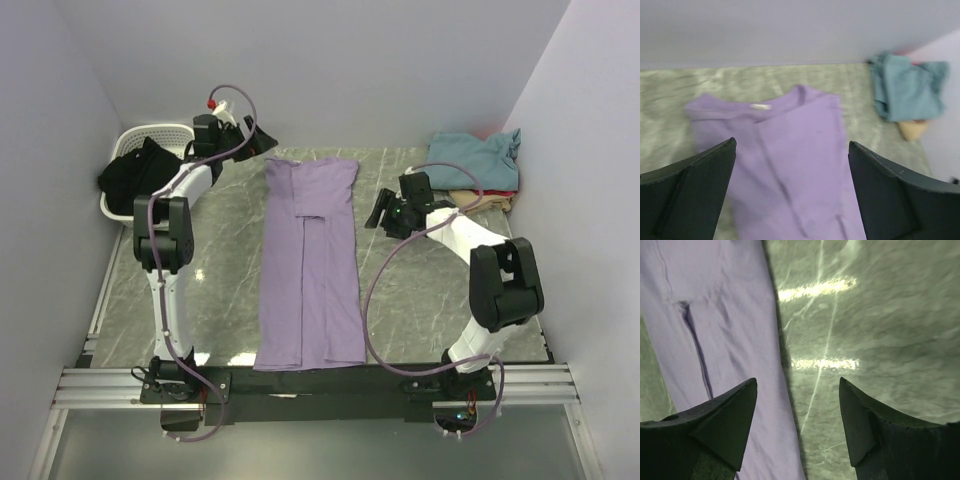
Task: Fold and stack the t-shirts
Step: Fold the tshirt
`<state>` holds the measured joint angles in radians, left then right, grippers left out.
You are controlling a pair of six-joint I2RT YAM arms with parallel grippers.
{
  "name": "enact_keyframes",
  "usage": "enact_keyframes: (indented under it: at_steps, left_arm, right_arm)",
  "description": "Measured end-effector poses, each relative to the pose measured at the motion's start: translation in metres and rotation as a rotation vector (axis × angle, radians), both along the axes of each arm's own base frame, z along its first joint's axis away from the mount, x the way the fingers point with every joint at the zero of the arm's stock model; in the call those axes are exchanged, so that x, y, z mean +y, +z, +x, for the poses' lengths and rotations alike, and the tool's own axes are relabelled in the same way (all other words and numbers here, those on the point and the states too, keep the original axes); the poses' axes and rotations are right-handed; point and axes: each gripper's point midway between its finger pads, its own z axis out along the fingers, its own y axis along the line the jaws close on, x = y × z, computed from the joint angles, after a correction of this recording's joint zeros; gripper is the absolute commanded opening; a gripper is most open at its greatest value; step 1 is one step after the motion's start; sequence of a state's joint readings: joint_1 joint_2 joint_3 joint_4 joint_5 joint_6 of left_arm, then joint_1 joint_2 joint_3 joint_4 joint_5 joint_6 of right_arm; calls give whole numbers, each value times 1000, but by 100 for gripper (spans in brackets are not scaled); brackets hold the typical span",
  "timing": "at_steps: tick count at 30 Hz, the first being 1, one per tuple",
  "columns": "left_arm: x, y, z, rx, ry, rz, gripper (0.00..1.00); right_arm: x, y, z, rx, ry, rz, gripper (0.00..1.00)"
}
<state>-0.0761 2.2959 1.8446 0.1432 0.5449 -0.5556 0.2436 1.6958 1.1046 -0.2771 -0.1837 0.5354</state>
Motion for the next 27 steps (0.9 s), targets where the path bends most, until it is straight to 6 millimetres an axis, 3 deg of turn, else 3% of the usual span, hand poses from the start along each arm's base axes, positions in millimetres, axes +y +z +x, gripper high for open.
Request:
enact_keyframes:
  at_steps: [3, 6, 10, 18, 21, 27]
  left_arm:
    - [-15, 36, -19, -49, -62, -28, 99]
    - [-33, 49, -29, -74, -130, -61, 94]
    - [-59, 24, -37, -13, -205, -86, 90]
    - [-92, -59, -47, 183, -245, -68, 91]
    - [-94, -68, -49, 209, -235, -49, 91]
    - [-89, -61, -39, 174, -203, -22, 89]
  right_arm:
    - [-9, 10, 4, -29, -29, -6, 74]
    - [-12, 10, 4, -32, -35, -4, 74]
    - [-12, 0, -6, -1, -29, -4, 74]
    - [-14, -6, -15, 18, -26, -6, 74]
    - [-14, -6, -15, 19, -25, -1, 75]
    - [-12, -5, -15, 19, -13, 13, 74]
